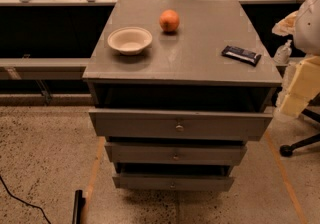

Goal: Move orange near rxbar blueberry

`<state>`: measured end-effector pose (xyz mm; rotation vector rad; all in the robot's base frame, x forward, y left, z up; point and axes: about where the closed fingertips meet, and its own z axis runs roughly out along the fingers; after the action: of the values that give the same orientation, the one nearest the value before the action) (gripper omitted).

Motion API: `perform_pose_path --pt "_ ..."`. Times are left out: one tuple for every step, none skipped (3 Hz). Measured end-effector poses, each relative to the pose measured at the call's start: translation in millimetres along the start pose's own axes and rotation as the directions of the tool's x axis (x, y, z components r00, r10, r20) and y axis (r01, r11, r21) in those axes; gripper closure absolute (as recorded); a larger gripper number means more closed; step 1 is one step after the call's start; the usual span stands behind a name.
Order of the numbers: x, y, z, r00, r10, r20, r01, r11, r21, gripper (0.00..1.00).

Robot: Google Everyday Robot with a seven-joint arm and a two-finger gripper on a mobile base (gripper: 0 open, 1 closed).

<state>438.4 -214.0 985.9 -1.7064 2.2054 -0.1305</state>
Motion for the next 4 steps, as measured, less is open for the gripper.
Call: perform_pose_path --pt "0.0 0.0 -0.1 1.000 0.000 0.000 0.000 1.0000 0.000 0.00" --pt "-3.6 -32.3 10.4 0.991 0.028 0.129 -0.034 0.9986 0.042 0.00" --pt "-18.4 -83.6 30.1 0.956 0.029 0.292 -0.055 0.9952 0.082 0.00" --pt "-42.8 -137.0 56.1 0.887 0.079 0.455 -0.135 0.9864 0.093 0.00"
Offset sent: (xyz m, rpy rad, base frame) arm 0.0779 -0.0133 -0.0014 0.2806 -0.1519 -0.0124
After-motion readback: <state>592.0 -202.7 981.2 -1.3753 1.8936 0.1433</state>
